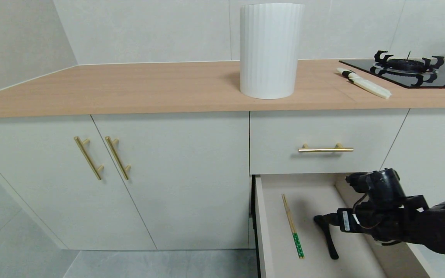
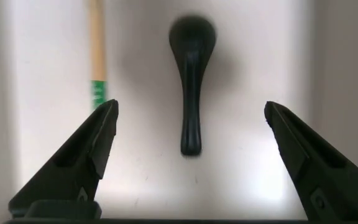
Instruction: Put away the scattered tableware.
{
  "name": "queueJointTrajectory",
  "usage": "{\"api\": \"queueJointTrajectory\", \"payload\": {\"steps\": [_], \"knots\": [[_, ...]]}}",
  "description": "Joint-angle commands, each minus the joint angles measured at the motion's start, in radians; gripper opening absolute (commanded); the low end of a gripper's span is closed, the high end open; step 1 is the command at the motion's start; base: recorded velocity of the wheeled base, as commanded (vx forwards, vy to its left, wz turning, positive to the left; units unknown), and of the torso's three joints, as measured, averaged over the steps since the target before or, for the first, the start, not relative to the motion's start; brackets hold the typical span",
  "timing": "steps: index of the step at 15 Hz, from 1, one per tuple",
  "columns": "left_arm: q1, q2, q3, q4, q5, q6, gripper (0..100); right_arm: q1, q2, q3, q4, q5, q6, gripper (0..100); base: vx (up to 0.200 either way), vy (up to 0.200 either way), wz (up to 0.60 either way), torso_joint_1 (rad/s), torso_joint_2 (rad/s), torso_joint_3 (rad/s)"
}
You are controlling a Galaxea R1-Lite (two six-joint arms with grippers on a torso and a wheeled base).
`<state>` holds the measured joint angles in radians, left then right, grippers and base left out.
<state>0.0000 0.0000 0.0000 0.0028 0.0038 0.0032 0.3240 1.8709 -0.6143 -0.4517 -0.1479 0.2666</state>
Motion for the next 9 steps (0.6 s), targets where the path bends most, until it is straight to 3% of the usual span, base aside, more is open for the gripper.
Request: {"api": "queueJointTrajectory", "payload": {"steps": [1, 3, 9], "knots": [[0.000, 0.000, 0.000, 0.000, 0.001, 0.000, 100, 0.061, -0.300, -0.010, 0.188, 0.011, -0.007, 100, 0.000, 0.000, 0.00, 0.000, 0.00, 0.000], [0.000, 0.000, 0.000, 0.000, 0.001, 0.004, 100, 0.087, -0.374, -0.010, 0.314, 0.050, -0.013, 100, 0.000, 0.000, 0.00, 0.000, 0.00, 0.000], [0.000, 0.000, 0.000, 0.000, 0.001, 0.006, 100, 0.098, -0.440, -0.016, 0.373, 0.050, -0.047, 100, 0.000, 0.000, 0.00, 0.000, 0.00, 0.000]]}}
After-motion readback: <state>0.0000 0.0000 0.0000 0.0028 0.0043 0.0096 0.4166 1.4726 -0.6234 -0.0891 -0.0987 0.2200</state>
